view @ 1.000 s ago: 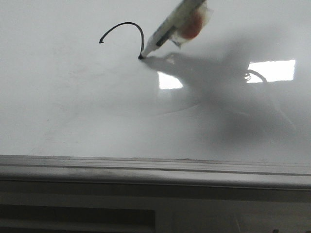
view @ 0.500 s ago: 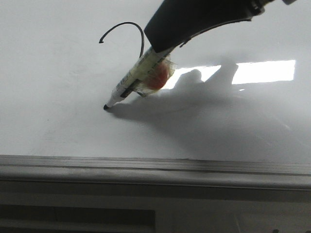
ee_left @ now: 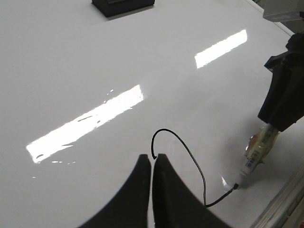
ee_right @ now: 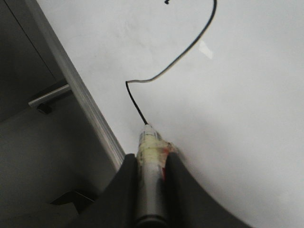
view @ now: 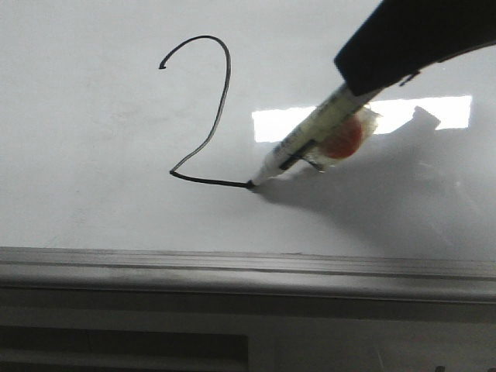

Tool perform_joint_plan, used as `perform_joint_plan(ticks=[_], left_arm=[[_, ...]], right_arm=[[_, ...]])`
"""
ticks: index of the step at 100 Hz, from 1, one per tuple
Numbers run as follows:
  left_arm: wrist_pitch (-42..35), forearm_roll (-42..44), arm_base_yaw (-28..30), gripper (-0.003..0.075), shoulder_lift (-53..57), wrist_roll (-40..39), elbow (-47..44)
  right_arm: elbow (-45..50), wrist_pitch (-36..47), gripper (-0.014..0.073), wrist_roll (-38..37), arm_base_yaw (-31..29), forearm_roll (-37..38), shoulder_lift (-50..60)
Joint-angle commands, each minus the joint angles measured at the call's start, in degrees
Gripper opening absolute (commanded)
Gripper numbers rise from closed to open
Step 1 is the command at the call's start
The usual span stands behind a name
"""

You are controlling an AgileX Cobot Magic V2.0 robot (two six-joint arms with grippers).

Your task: Write number 2 on whiteboard

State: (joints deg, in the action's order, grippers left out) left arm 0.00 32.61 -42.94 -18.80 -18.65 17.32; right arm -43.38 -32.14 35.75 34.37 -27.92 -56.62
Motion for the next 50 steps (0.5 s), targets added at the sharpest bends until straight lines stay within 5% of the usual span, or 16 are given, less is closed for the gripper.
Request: perform_joint_plan(ticks=[1, 38, 50], left_arm=[[-4.04, -0.52, -0.13, -0.0019, -0.32, -0.48, 1.97], [-16.78, 6.37, -0.13, -0.0011, -12.16, -0.48, 1.97], [-22.15, 10.1, -0.13, 0.0097, -19.36, -0.48, 1.97]], right_arm=[[-0.18, 3.06, -0.005, 0.21, -1.74, 3.47, 2.28], [-4.85, 0.69, -0.005, 0.63, 7.38, -1.39, 4.99], [-8.12, 0.91, -0.005, 0.63, 11.38, -0.96, 2.59]])
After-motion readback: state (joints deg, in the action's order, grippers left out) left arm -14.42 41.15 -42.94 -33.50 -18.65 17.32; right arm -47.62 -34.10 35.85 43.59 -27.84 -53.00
